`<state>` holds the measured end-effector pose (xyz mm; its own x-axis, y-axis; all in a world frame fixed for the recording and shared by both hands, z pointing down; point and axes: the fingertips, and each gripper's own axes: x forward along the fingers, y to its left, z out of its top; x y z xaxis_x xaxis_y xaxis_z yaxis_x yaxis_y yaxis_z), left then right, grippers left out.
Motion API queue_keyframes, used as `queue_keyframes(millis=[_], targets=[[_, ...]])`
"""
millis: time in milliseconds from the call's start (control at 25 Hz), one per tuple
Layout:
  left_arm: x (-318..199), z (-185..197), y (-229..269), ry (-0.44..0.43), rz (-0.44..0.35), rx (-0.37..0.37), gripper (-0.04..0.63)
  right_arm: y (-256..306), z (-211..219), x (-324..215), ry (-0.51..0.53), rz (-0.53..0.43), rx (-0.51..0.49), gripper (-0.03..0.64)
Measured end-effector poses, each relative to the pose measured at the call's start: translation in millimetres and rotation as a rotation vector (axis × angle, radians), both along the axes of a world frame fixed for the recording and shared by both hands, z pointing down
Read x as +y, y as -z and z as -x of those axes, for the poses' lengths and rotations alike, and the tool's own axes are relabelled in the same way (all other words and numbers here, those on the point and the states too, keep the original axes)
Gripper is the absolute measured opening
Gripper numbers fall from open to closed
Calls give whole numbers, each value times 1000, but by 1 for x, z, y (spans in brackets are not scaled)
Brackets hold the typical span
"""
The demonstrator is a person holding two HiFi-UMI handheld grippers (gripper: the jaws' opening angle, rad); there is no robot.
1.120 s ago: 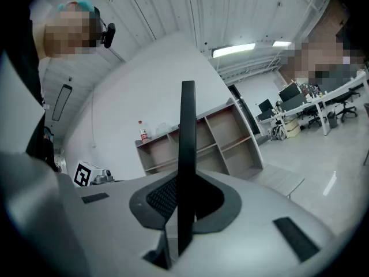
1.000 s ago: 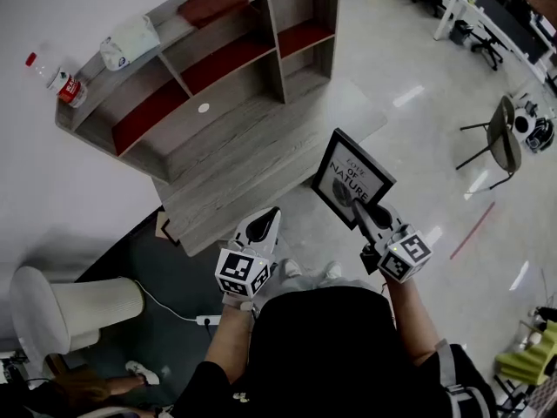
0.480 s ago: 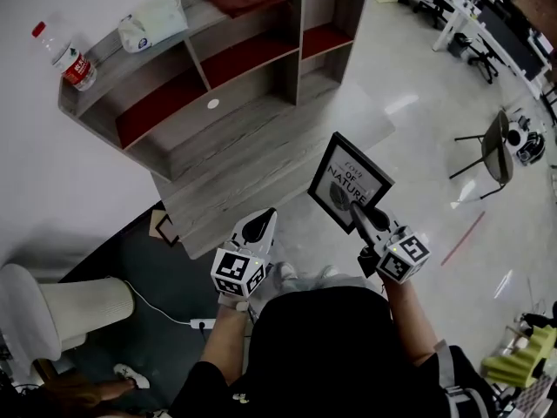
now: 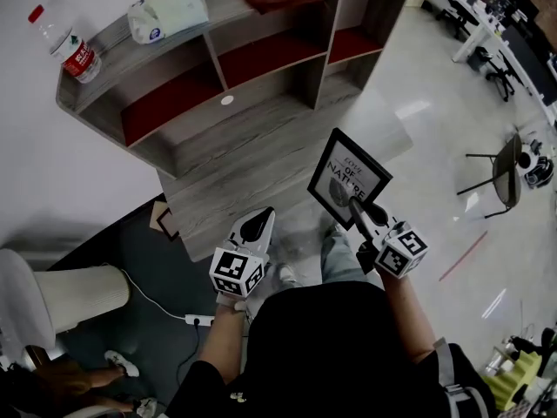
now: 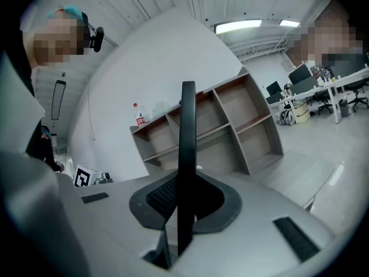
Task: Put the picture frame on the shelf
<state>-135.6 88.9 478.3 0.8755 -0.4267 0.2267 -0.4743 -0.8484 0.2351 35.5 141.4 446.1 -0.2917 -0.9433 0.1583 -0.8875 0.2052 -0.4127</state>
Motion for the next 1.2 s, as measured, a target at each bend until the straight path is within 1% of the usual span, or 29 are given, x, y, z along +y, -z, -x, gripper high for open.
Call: queue_keyframes(millis=[160,400,600,840,1000,1200], targets=[[-34,-20,-5,64,5,-25,9,-7,-15,-47,102,9,-14,29],[-81,-69,8,166,-1,-57,9,-16,-46,-113,284,25,-61,29],[-104,-106,12,283,15,-72,9,-27,-70,-150,435,57,-75,29],[-114,-144,10,395,50,-82,9,-36,-90,-175,568,90,-115,29],[-116,-154,2,436,84,-100,9,-43,-99,-186,623,108,-132,29],[-132,-142,-11,501,134,-97,9,-53,-103,-199,666,141,-152,29]])
